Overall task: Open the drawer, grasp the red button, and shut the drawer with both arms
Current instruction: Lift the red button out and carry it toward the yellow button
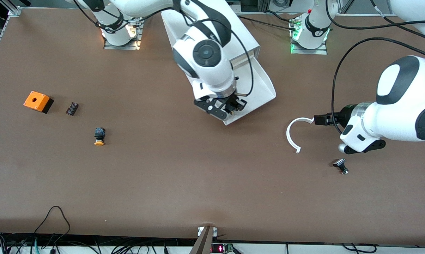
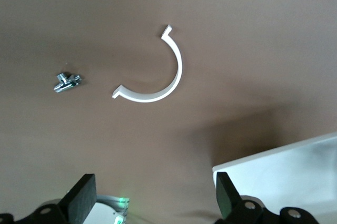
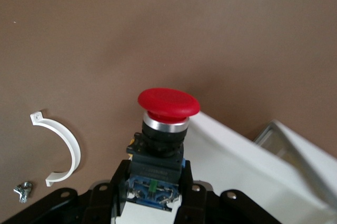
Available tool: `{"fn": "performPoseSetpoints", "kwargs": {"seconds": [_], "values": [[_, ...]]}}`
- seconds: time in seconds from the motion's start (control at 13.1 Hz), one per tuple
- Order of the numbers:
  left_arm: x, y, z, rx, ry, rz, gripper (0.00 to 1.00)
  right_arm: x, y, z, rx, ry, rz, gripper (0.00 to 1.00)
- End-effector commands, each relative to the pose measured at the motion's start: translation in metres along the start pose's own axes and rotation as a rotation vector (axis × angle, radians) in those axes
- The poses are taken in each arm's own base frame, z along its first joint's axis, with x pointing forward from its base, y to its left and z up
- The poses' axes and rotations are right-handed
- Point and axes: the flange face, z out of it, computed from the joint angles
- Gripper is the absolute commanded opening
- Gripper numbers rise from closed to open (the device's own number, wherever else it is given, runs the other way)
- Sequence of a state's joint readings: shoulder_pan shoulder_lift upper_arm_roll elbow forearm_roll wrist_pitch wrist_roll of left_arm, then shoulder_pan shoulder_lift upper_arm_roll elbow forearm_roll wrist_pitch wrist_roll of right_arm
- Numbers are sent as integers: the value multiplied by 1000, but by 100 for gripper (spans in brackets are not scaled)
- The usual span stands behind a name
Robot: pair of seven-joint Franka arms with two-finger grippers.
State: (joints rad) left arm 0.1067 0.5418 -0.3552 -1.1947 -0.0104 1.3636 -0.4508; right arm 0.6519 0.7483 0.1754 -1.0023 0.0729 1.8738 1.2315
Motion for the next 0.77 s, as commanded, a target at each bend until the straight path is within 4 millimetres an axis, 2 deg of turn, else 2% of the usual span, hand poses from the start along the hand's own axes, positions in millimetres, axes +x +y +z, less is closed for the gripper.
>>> {"fn": "performPoseSetpoints", "kwargs": {"seconds": [0.0, 0.23, 0.38, 0.54, 0.69], "values": [[13, 16, 17, -21, 66, -26, 100, 47, 36, -38, -58, -51, -221, 0], [18, 36, 41, -132, 76, -152, 100, 126, 93, -42, -126, -107, -394, 0], [17, 41, 66, -173, 98, -167, 100, 168, 136, -43, -152, -115, -506, 0], [-4, 65, 91, -194, 157, -220, 100, 208, 184, -36, -182, -127, -609, 0], [-30, 93, 123, -213, 175, -267, 100, 239, 234, -17, -199, -122, -687, 0]]}}
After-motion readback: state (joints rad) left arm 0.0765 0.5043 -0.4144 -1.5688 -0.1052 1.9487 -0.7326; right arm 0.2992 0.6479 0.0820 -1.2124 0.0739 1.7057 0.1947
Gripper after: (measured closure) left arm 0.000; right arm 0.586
